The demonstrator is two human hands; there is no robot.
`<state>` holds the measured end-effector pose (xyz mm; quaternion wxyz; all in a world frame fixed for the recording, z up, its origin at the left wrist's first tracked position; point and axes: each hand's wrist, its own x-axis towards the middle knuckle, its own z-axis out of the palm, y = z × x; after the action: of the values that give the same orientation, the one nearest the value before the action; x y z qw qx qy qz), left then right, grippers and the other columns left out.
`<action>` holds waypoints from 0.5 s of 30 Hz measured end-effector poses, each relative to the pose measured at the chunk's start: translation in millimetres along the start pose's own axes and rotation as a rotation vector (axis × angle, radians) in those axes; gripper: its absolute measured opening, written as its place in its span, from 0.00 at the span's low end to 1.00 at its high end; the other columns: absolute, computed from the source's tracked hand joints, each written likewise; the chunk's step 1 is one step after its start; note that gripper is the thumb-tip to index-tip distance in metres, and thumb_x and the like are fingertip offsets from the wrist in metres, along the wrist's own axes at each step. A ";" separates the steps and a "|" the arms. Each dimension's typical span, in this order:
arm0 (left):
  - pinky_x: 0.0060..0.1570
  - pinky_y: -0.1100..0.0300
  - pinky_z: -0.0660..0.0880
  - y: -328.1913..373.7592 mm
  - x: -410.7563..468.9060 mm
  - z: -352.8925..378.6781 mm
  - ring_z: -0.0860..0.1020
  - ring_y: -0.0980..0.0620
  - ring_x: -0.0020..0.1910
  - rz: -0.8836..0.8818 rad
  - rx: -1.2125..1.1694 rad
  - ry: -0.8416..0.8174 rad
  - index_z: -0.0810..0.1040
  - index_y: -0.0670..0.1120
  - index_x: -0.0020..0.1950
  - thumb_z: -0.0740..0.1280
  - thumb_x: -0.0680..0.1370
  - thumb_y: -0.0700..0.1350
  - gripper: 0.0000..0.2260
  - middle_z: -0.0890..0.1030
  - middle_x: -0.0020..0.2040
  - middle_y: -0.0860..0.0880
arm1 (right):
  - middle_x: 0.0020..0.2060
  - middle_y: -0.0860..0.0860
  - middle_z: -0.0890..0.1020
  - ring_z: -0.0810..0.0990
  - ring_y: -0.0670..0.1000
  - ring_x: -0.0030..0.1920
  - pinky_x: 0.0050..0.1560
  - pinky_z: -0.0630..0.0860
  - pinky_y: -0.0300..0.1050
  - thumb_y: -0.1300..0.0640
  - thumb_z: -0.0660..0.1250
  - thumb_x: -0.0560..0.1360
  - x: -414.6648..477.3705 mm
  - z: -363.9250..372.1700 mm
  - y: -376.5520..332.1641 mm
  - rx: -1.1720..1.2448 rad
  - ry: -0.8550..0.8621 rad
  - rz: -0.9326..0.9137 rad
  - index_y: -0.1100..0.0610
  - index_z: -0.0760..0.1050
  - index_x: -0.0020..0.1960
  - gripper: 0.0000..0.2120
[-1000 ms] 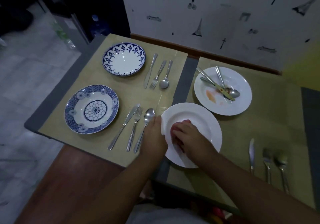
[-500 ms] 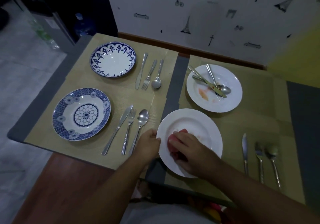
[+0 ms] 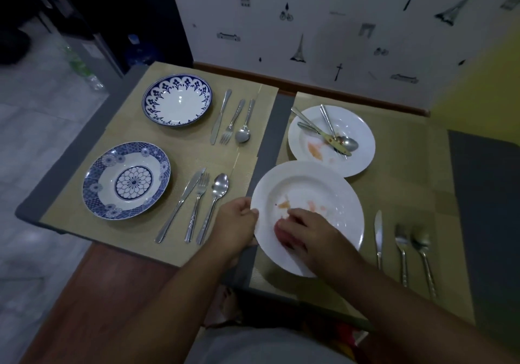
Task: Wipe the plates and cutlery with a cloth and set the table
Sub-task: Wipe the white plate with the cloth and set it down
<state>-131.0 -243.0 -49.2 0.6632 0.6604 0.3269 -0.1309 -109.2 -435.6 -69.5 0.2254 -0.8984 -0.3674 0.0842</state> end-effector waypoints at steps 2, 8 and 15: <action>0.30 0.60 0.78 -3.3 -6.7 7.8 0.84 0.52 0.38 0.018 0.037 -0.045 0.82 0.47 0.53 0.60 0.82 0.37 0.12 0.86 0.43 0.45 | 0.58 0.52 0.82 0.80 0.53 0.54 0.60 0.78 0.51 0.55 0.71 0.76 7.7 -1.2 10.7 0.007 0.007 -0.070 0.51 0.80 0.60 0.12; 0.27 0.61 0.74 -6.0 -18.7 20.7 0.79 0.54 0.29 0.076 -0.038 0.030 0.83 0.46 0.53 0.60 0.82 0.37 0.12 0.83 0.35 0.47 | 0.45 0.55 0.84 0.80 0.57 0.46 0.52 0.72 0.47 0.64 0.73 0.71 32.2 -41.3 34.8 -0.035 0.196 0.131 0.58 0.80 0.51 0.09; 0.31 0.59 0.78 -8.2 -26.4 34.5 0.83 0.50 0.37 0.128 -0.014 0.000 0.84 0.47 0.56 0.61 0.82 0.38 0.12 0.86 0.44 0.43 | 0.44 0.46 0.82 0.76 0.48 0.45 0.55 0.72 0.42 0.57 0.67 0.72 -13.4 -27.8 14.9 0.049 -0.021 -0.021 0.49 0.79 0.45 0.04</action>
<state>-146.8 -283.8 -42.7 0.6748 0.6753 0.2850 -0.0860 -100.7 -463.8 -52.1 0.2443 -0.8879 -0.3769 0.1000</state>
